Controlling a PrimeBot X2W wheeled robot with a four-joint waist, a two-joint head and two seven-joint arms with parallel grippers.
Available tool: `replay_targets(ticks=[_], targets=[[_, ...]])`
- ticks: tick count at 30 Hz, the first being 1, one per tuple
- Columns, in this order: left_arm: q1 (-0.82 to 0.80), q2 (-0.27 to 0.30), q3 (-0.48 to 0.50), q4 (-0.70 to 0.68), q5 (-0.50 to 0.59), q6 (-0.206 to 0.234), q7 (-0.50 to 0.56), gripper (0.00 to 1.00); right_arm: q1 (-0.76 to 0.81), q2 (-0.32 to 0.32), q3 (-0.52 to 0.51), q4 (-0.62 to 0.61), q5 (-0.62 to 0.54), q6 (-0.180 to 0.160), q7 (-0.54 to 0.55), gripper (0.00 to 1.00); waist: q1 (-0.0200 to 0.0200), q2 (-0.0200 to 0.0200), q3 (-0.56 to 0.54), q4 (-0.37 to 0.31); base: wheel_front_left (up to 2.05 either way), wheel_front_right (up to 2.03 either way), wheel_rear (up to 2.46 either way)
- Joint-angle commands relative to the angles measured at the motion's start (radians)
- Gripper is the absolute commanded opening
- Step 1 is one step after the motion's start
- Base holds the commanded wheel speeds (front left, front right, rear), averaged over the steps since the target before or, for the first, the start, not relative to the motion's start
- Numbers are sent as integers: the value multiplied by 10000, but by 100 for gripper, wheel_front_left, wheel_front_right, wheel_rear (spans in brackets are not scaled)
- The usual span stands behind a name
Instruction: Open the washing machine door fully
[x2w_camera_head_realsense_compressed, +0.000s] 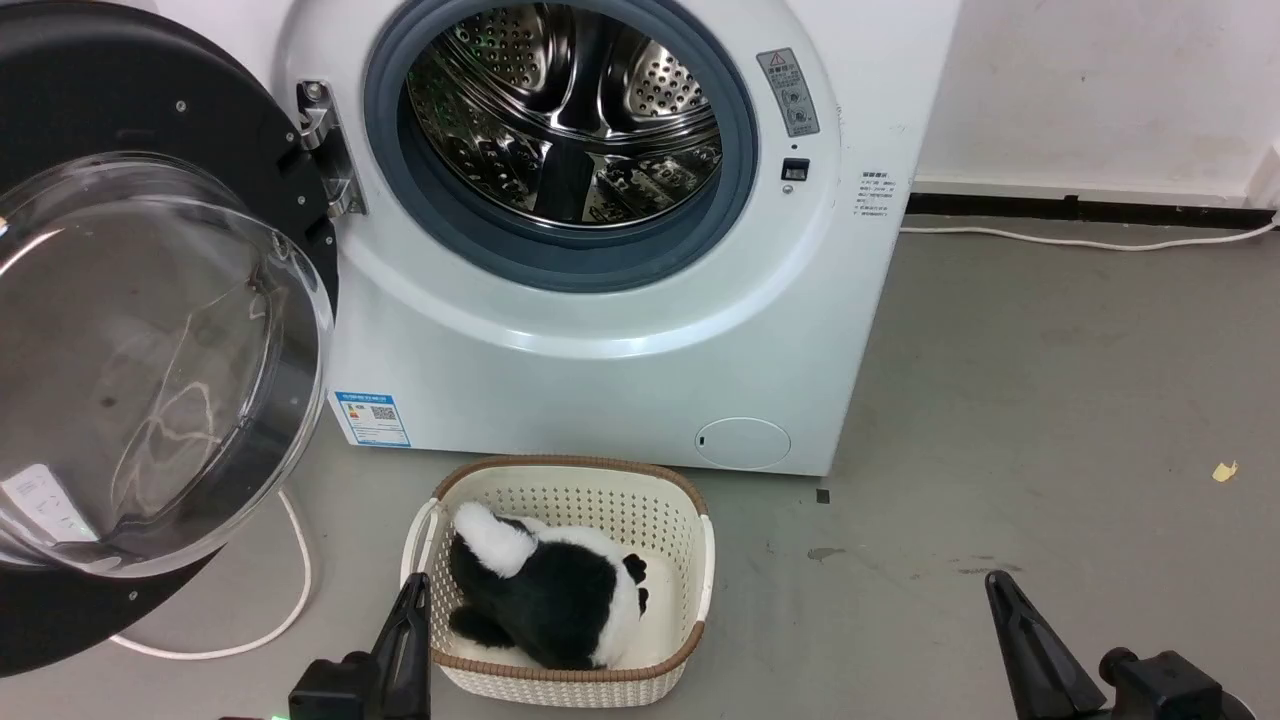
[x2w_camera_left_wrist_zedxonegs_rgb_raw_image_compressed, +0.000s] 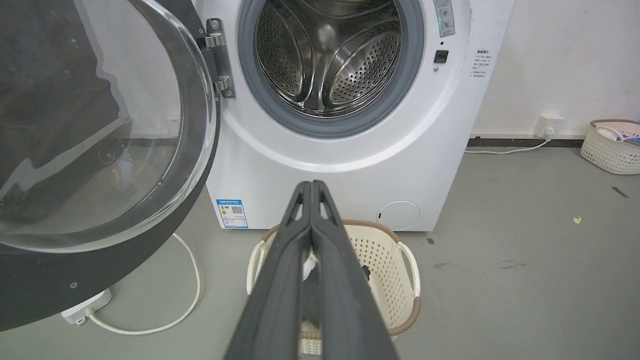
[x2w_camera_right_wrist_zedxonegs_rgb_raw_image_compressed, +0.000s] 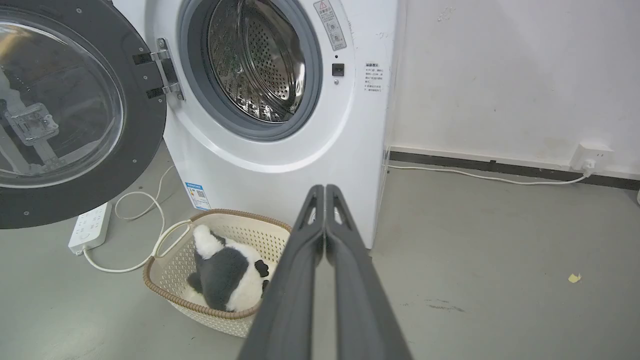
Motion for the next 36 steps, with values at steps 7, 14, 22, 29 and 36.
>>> replay_targets(ticks=[7, 14, 22, 29, 36], targets=[[-206, -97, 97, -122, 116, -118, 192, 0, -295, 11, -4, -98, -115, 2, 191, 0, -1, 0, 19, -24, 0, 0, 0], [-263, -126, 179, -180, 176, -159, 335, 0, -372, 13, -3, -127, -165, 2, 335, 0, -1, 0, 36, -47, 0, 0, 0], [-329, -159, 273, -245, 244, -206, 499, 0, -460, 16, -2, -160, -222, 3, 499, 0, -1, 0, 56, -73, 0, 0, 0], [-387, -188, 354, -302, 303, -246, 641, 0, -537, 18, -1, -189, -272, 3, 642, 0, -1, 0, 73, -96, 0, 0, 0], [-445, -218, 436, -359, 362, -287, 784, 0, -614, 21, 0, -218, -321, 4, 786, 0, -1, 0, 91, -118, 0, 0, 0]])
